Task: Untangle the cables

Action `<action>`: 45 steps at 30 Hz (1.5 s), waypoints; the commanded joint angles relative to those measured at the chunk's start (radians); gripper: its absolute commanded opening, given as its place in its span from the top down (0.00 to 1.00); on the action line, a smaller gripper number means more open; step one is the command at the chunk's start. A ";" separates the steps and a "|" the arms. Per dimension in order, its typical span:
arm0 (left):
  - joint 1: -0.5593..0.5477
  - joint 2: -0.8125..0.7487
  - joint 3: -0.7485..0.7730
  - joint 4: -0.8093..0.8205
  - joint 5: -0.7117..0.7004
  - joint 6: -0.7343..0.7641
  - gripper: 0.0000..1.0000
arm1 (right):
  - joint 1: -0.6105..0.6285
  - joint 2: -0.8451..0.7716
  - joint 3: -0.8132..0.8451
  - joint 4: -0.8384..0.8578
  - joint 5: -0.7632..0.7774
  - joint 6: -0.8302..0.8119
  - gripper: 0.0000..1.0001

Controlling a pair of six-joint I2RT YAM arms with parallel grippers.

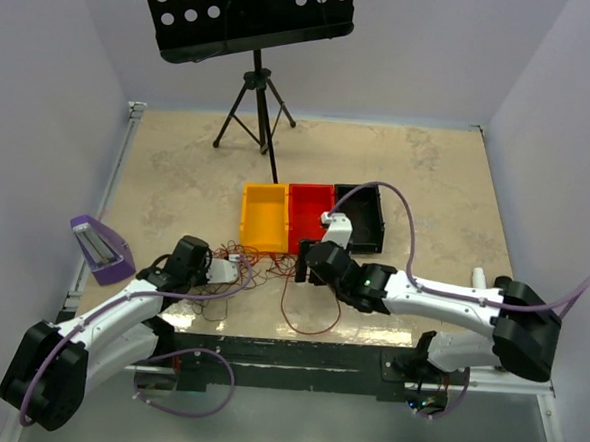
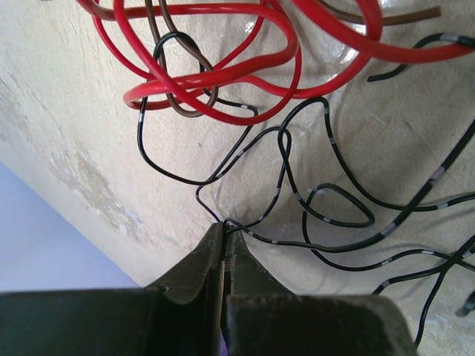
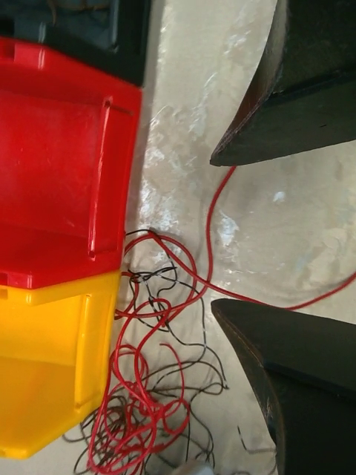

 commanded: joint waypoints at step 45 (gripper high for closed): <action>0.008 0.041 -0.038 0.082 -0.028 -0.021 1.00 | -0.071 0.251 -0.062 0.300 -0.374 -0.195 0.38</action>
